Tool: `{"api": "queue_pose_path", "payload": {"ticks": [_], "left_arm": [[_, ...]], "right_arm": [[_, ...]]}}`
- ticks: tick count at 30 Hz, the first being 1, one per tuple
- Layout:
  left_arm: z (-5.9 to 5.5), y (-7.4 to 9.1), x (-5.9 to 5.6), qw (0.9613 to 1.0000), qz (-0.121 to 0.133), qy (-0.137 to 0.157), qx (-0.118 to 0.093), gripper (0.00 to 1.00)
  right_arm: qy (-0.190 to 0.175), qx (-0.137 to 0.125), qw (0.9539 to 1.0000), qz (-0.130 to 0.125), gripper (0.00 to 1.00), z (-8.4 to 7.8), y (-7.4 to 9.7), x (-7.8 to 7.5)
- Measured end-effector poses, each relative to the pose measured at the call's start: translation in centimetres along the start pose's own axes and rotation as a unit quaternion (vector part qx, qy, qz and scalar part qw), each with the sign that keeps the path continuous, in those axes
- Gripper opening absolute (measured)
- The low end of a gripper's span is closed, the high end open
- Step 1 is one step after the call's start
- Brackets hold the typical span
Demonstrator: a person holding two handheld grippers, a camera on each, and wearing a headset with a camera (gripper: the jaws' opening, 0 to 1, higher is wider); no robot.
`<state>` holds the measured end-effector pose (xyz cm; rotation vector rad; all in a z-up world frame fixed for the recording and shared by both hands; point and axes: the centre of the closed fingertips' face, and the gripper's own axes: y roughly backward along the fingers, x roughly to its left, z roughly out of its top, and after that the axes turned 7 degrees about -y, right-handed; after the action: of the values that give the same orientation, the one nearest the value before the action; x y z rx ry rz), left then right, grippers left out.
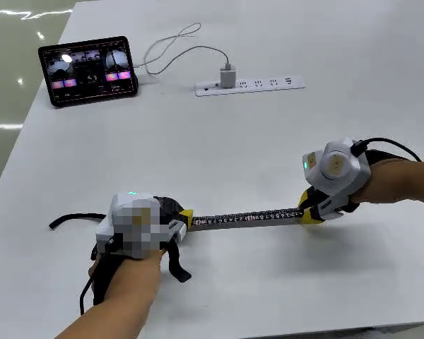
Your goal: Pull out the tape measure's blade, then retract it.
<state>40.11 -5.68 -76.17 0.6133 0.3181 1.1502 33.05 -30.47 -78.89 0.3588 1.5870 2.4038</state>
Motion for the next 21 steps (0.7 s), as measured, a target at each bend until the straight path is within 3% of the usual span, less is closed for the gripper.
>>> {"api": "queue_pose_path", "payload": {"ticks": [21], "left_arm": [[-0.1,0.0,0.0,1.0000,-0.002,-0.001,0.004,0.62]], "right_arm": [[-0.009,0.005,0.9999,0.007,0.09,1.2,-0.7,-0.1]]}}
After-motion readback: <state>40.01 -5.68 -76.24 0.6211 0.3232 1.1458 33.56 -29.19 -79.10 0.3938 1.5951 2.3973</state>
